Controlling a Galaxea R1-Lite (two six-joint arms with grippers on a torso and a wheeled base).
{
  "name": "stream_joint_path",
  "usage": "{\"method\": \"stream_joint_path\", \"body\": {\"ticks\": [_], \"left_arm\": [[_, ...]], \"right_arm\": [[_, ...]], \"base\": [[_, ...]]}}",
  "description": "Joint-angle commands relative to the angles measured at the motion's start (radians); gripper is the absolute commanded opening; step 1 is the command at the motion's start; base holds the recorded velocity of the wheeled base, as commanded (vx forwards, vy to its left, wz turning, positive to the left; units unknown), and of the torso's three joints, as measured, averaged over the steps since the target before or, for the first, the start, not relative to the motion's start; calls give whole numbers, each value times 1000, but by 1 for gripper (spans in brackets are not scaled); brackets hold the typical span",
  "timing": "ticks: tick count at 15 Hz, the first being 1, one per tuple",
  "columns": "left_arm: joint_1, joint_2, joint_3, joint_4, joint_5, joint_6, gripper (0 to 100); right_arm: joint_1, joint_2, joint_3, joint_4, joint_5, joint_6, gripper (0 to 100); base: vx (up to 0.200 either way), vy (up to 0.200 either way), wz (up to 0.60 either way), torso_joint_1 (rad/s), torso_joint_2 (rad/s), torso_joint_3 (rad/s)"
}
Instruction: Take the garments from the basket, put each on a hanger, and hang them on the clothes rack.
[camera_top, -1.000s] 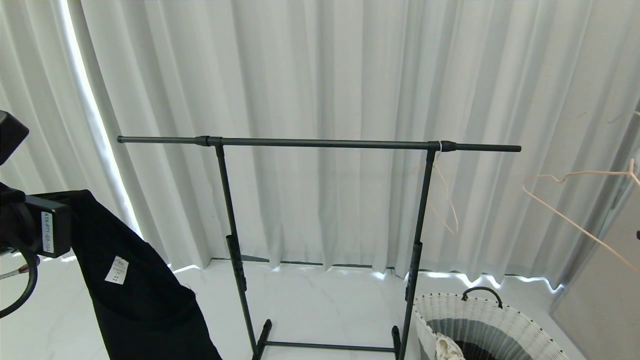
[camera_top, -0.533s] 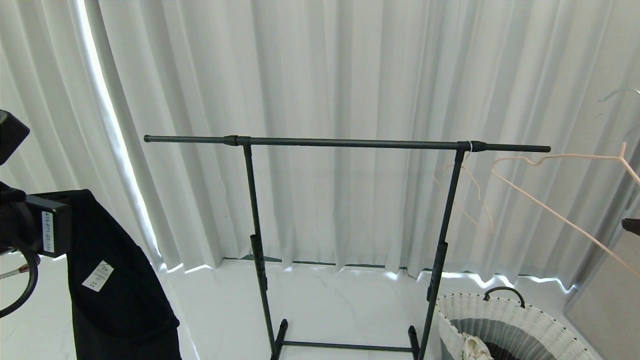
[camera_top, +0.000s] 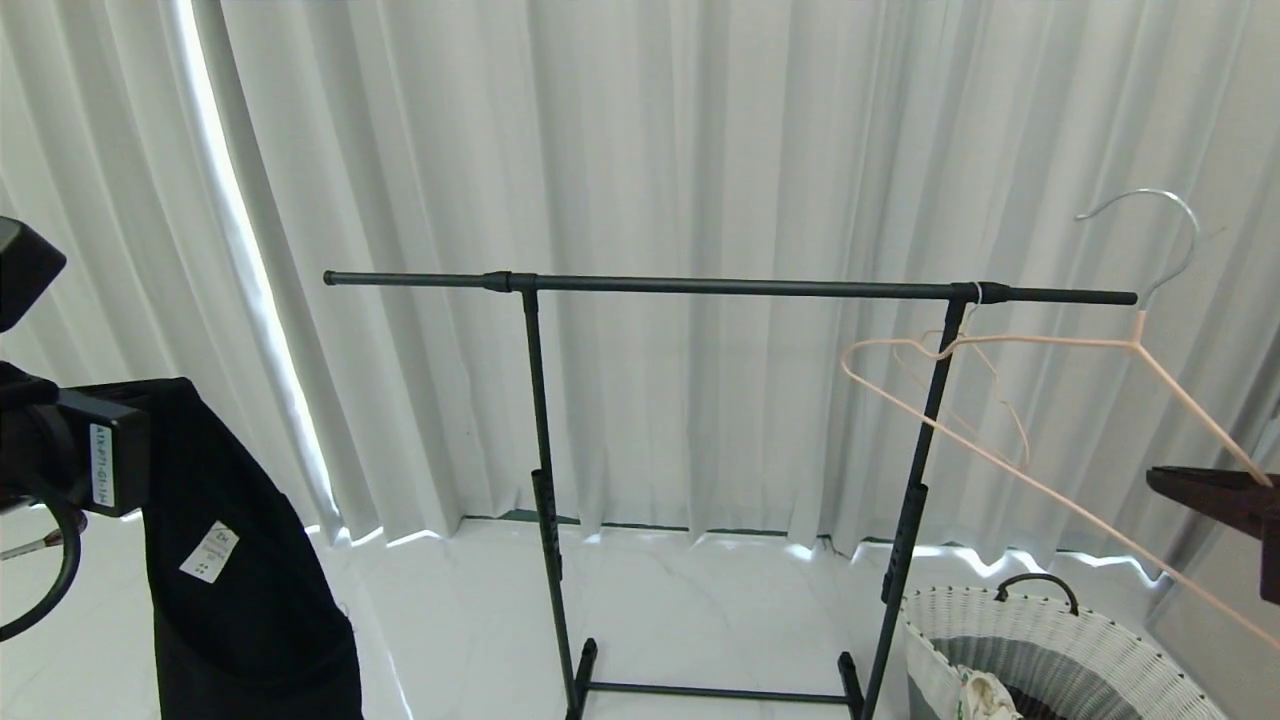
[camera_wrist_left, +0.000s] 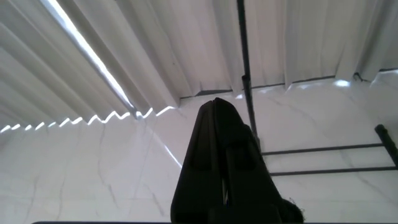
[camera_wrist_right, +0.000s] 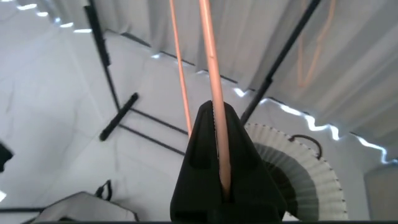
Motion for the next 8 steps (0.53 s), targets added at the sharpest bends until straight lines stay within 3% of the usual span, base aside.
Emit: {"method": "stream_joint_path", "body": {"ticks": [1,4,8], "left_arm": [[-49,-28,-4,0,12,-2,0],[-138,-42,4,0,63,1,0],[-146,-53,27,0,72,-2,0]], "right_arm": [[55,-31,55,0,1,1,0],[105,-51,142,-4,3,1,0],[135,-54,144,-6,3,0,0]], "base": [[0,0,0,0,0,0],[0,0,0,0,0,0],[0,0,0,0,0,0]]}}
